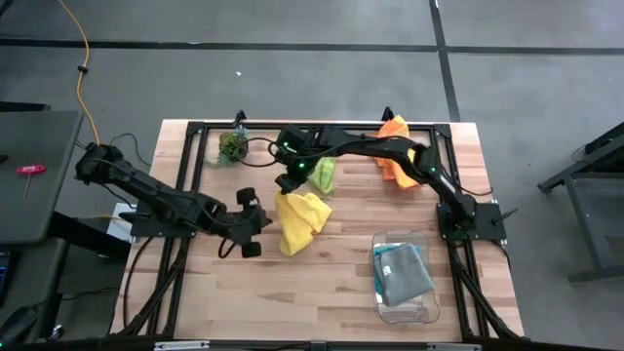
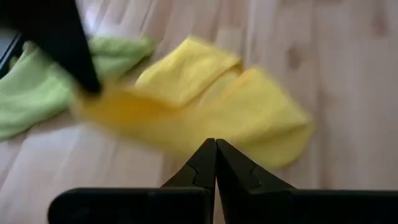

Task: Fold microfiber towels
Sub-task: Fold the yellow microfiber cloth

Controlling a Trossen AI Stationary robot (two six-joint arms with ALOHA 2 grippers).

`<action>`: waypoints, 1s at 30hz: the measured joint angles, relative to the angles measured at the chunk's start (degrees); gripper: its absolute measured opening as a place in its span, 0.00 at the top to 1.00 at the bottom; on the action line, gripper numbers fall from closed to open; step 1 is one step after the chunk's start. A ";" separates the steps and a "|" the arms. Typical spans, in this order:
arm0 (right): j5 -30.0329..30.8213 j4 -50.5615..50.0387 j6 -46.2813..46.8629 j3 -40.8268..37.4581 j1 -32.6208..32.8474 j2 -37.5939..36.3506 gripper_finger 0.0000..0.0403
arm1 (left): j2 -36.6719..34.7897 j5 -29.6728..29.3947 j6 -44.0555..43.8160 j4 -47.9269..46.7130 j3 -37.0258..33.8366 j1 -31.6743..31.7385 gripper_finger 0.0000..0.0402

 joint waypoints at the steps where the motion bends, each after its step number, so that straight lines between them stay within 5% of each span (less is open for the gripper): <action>1: -1.19 0.53 0.05 -0.01 -0.27 0.76 1.00 | 0.61 0.09 -0.01 1.03 0.02 -0.46 1.00; 14: -1.77 -2.15 -7.14 0.04 -3.85 -1.38 1.00 | 19.84 10.11 13.64 20.70 0.05 1.84 0.99; 30: 1.85 -9.83 -7.77 0.04 -5.09 -4.12 1.00 | 25.27 19.34 16.47 29.21 0.10 8.94 0.82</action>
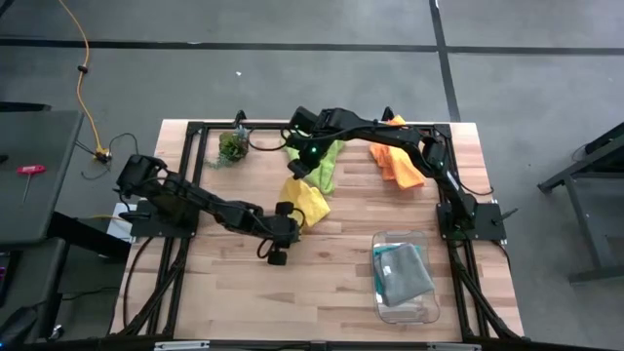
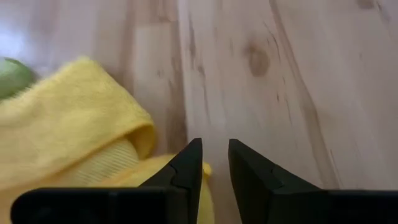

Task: Fold microfiber towels
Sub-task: Fold the yellow microfiber cloth

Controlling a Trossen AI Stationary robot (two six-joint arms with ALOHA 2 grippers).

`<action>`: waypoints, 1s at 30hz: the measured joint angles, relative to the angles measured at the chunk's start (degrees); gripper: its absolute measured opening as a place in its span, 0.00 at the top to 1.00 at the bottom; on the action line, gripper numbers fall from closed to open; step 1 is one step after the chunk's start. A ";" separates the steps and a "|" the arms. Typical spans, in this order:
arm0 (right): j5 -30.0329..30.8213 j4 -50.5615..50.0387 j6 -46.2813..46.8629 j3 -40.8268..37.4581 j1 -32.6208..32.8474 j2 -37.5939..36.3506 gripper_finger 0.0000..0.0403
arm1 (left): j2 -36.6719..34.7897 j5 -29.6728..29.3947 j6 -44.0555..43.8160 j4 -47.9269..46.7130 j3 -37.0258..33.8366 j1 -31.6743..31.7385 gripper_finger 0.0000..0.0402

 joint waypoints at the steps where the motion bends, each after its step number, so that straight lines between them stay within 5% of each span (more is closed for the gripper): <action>1: 0.24 -0.51 -0.32 0.00 0.04 0.00 1.00 | 0.21 0.71 -0.32 -0.49 -0.02 0.19 0.82; 11: 0.64 -1.39 -1.61 0.00 -0.87 0.00 1.00 | -0.15 1.84 0.45 -0.94 0.00 1.23 0.80; 23: 0.59 -1.39 -3.13 0.00 -1.13 0.00 1.00 | 3.40 -0.98 -14.08 1.96 -0.02 0.47 0.57; 30: 0.59 -1.26 -3.58 -0.02 -1.24 0.02 1.00 | 7.39 -2.79 -15.10 2.74 0.11 0.05 0.56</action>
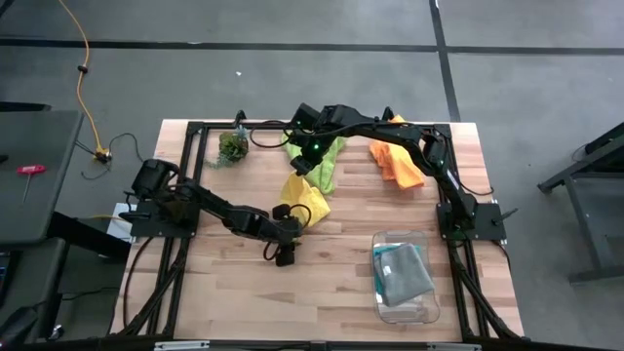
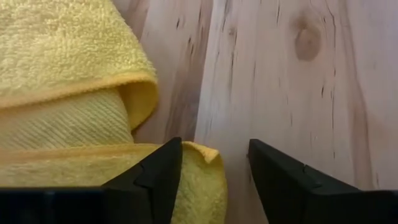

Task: Fold microfiber towels
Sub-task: Fold the yellow microfiber cloth

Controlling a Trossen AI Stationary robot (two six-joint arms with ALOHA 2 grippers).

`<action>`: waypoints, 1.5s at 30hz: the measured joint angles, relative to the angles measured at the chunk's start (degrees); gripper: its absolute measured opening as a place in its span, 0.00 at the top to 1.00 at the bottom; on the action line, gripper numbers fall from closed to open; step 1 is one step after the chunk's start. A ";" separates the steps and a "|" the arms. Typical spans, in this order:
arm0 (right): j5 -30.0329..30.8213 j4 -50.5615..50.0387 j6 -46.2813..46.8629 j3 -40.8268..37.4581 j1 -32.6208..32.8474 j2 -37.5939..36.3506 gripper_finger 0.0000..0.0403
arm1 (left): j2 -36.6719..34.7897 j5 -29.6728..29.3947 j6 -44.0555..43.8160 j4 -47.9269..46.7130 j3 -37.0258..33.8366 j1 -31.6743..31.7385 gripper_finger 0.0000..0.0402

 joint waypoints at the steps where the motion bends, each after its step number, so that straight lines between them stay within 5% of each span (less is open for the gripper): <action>1: 0.00 0.04 -0.02 0.00 0.00 0.00 1.00 | 0.19 -0.02 0.02 0.01 0.00 -0.02 0.58; 13: -0.05 0.00 -1.30 0.00 -0.02 0.02 1.00 | -0.09 -1.74 2.71 -3.69 0.16 -1.57 0.97; 18: 0.17 -4.52 -5.41 -0.06 -0.23 -0.83 1.00 | -5.90 -1.16 1.68 -13.49 -0.34 -1.68 0.99; 29: 10.65 -21.36 -16.65 -0.09 3.29 -7.89 1.00 | -33.57 -2.82 5.07 -29.67 -0.15 -1.62 1.00; 37: 20.63 -17.81 -15.36 -0.09 10.30 -12.51 1.00 | -53.59 -10.22 2.97 -37.49 0.06 1.04 1.00; 45: 26.06 -10.89 -15.71 -4.30 15.40 -16.36 1.00 | -63.36 -7.89 2.97 -35.85 0.11 6.94 1.00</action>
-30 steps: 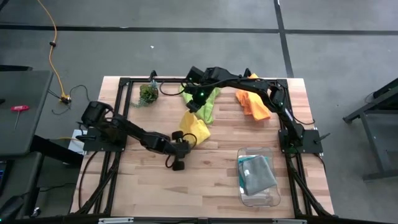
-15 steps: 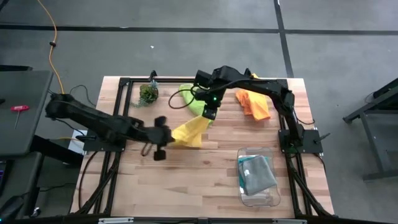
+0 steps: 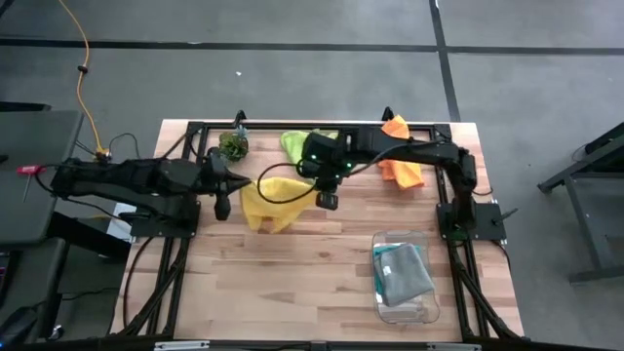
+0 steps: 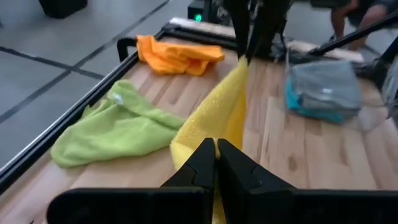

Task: Fold microfiber towels
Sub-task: Fold the yellow microfiber cloth

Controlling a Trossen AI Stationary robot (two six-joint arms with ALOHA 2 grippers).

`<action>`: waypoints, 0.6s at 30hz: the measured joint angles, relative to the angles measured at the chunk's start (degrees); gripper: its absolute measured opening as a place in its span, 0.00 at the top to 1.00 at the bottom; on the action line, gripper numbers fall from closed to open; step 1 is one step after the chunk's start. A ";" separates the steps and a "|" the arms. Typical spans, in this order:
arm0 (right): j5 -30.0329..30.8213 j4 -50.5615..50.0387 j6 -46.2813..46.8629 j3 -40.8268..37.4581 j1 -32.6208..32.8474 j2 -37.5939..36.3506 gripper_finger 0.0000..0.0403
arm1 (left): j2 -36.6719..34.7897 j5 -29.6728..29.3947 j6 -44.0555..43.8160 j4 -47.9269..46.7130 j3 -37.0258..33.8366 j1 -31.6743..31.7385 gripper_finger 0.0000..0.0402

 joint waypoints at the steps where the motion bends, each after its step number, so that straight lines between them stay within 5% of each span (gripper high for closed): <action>1: 0.20 1.24 0.68 -2.88 0.26 -1.71 1.00 | -0.35 0.92 -0.02 0.44 0.00 0.24 1.00; 10: 4.71 23.71 11.30 -31.44 0.74 -25.75 1.00 | -0.46 1.52 9.94 6.74 1.60 2.01 1.00; 18: 5.90 30.32 4.72 -31.76 1.28 -30.97 1.00 | 3.33 5.32 24.69 -1.28 12.00 8.30 1.00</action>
